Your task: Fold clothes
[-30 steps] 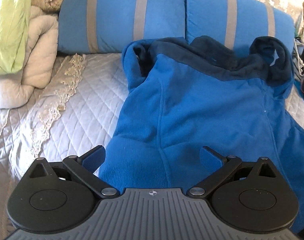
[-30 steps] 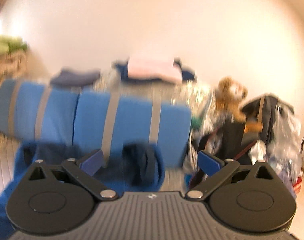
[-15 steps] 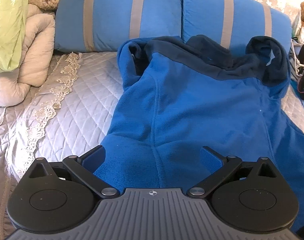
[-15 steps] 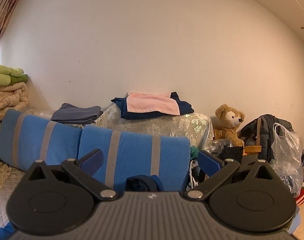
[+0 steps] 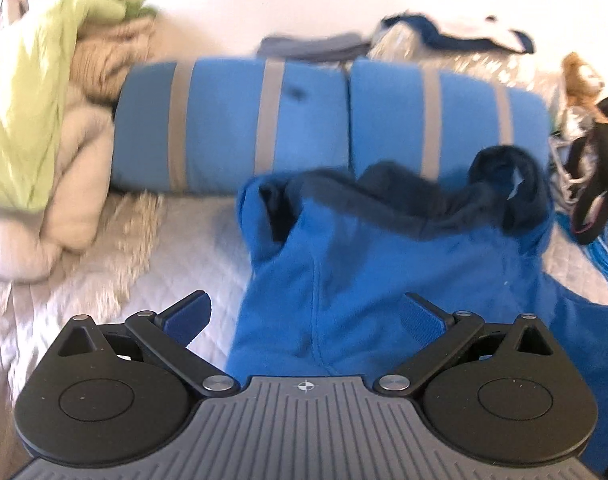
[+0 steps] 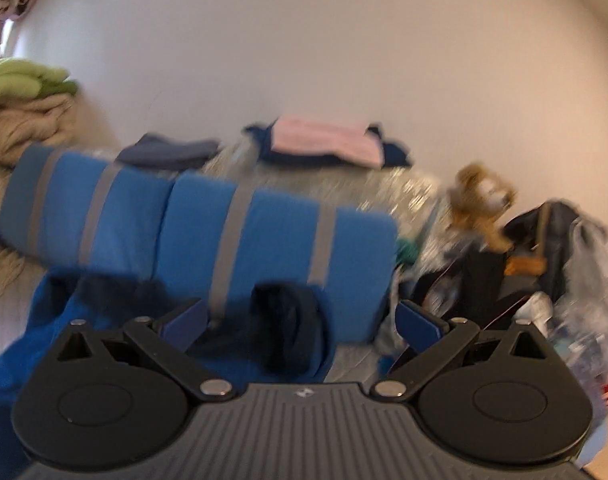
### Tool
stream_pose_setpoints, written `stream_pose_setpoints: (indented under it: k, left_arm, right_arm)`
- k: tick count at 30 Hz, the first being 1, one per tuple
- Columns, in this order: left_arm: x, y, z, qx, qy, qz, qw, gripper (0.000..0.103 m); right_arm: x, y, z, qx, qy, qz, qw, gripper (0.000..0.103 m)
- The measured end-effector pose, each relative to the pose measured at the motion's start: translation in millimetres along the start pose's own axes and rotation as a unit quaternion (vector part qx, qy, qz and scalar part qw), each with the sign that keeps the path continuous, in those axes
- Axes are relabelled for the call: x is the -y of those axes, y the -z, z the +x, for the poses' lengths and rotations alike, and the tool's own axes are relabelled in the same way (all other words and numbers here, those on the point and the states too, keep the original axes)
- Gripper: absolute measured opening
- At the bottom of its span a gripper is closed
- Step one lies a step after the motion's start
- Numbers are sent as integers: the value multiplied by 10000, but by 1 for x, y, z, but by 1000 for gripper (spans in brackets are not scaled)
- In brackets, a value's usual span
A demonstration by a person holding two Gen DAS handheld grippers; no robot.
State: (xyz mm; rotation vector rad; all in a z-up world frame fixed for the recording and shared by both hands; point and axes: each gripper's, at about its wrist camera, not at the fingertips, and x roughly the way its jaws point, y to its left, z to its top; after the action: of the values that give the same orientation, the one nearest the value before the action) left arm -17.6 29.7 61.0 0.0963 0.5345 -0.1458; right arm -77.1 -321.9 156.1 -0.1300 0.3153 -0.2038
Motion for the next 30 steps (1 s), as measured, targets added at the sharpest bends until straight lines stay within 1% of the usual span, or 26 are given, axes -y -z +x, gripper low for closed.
stream_pose_setpoints:
  k: [2,4,6,9,13,16,17,19,20,21,24,26,30]
  left_arm:
    - [-9,4,-9,254,23,83,9996,103]
    - [-17,10,-17,502,-90,208,9985,103]
    - [-24,15,-23,551,-164,328,9978,103]
    - [-38,25,-33,367,28,518,9980,103]
    - [-62,42,-51,-54,642,647,9958,103]
    - [-81,52,-63,-331,943,639,9929,103]
    - [-86,56,-68,-369,967,673,9924,103]
    - [-92,62,-72,-377,787,688,9938,103]
    - [-96,65,-73,-373,699,663,9947,103]
    - [-98,67,-73,-354,686,597,9952,103]
    - [-102,73,-68,-238,817,362,9957,103]
    - [-102,75,-60,-236,921,268,9951,103]
    - [-98,79,-47,-258,963,177,9949,102]
  right_arm:
    - [14,24,5,-147,-384,129,9991,103]
    - [27,46,6,-266,-687,283,9969,103]
    - [38,66,4,-377,-884,379,9947,103]
    - [52,89,-1,-641,-966,378,9925,103]
    - [69,108,-14,-948,-1197,41,9883,103]
    - [83,116,-36,-1145,-1464,-230,9823,103]
    - [90,116,-45,-1175,-1561,-257,9804,103]
    - [105,117,-62,-1230,-1728,-231,9770,103]
    - [113,117,-70,-1273,-1769,-191,9758,103]
    - [119,116,-76,-1306,-1778,-154,9752,103]
    - [127,119,-85,-1416,-1645,-140,9761,103]
    - [126,127,-83,-1530,-1539,-187,9760,103]
    - [114,150,-75,-1735,-1435,-335,9737,103]
